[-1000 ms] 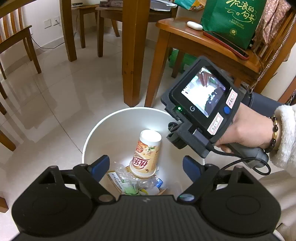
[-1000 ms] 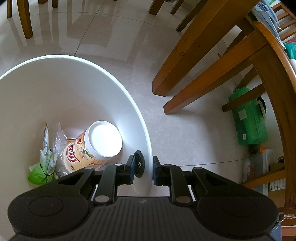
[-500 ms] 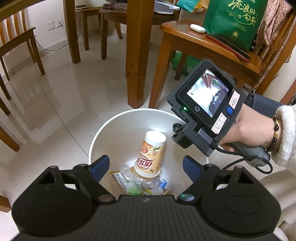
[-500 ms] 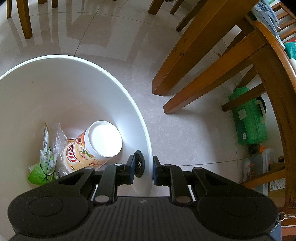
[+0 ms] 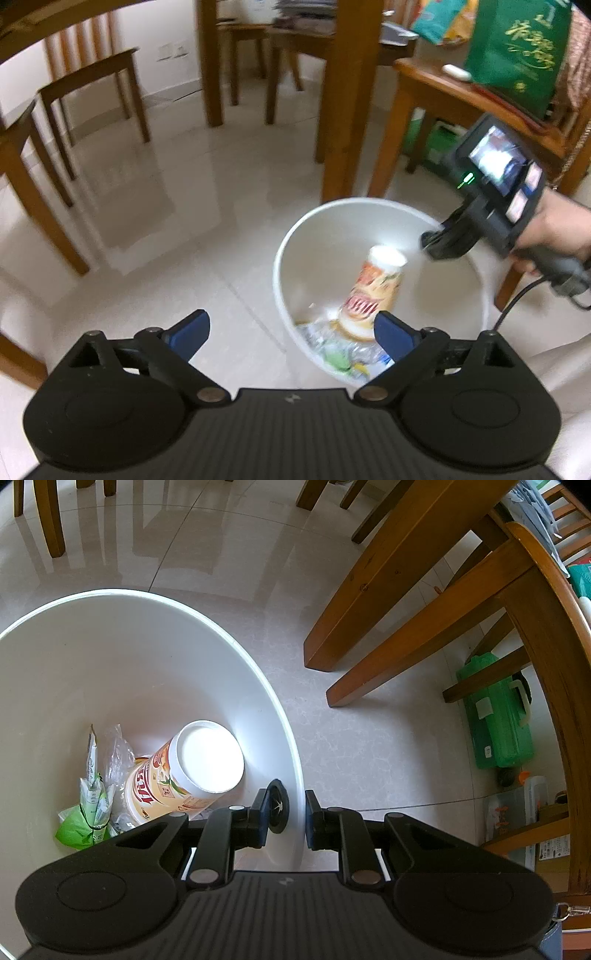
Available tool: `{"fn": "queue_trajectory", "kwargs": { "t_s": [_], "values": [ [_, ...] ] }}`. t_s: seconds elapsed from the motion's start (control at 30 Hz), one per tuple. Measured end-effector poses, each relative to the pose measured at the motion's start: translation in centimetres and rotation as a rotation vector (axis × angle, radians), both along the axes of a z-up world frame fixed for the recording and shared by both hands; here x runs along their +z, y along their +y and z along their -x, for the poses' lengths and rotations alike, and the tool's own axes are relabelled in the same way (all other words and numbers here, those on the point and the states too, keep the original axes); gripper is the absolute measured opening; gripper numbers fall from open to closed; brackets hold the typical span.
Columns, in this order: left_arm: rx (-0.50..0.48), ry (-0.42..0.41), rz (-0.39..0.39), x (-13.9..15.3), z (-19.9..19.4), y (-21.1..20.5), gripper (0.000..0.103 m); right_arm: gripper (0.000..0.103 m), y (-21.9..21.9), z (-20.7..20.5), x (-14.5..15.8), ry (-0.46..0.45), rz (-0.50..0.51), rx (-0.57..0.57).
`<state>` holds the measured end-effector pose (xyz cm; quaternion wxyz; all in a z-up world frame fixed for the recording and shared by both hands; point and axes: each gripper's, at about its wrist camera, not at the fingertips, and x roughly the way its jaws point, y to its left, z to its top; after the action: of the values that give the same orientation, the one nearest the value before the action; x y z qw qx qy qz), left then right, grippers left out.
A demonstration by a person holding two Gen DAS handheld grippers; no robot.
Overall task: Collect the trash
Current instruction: 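Move the left tool down to the orange peel half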
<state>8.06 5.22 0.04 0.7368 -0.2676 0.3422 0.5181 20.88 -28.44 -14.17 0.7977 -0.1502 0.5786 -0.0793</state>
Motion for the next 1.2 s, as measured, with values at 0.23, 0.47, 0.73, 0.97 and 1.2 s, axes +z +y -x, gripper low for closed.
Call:
{"fn": "queue_trajectory", "kwargs": {
  "t_s": [0.23, 0.47, 0.73, 0.97, 1.2],
  "values": [
    [0.127, -0.033, 0.077, -6.0, 2.2, -2.0, 0.099, 0.022, 0.0, 0.0, 0.0, 0.001, -0.003, -0.002],
    [0.22, 0.024, 0.163, -12.4, 2.7, -3.3, 0.099, 0.022, -0.3, 0.1, -0.1, 0.005, -0.011, -0.004],
    [0.281, 0.053, 0.176, -16.0, 2.8, -4.5, 0.099, 0.019, -0.8, 0.1, 0.1, 0.002, -0.029, -0.012],
    [0.313, 0.042, 0.172, -20.3, 2.4, -4.6, 0.099, 0.019, -0.9, 0.2, 0.2, 0.001, -0.026, -0.01],
    [0.363, 0.049, 0.201, -24.9, 2.3, -4.5, 0.099, 0.019, -0.9, 0.2, 0.2, 0.001, -0.025, -0.008]
  ]
}}
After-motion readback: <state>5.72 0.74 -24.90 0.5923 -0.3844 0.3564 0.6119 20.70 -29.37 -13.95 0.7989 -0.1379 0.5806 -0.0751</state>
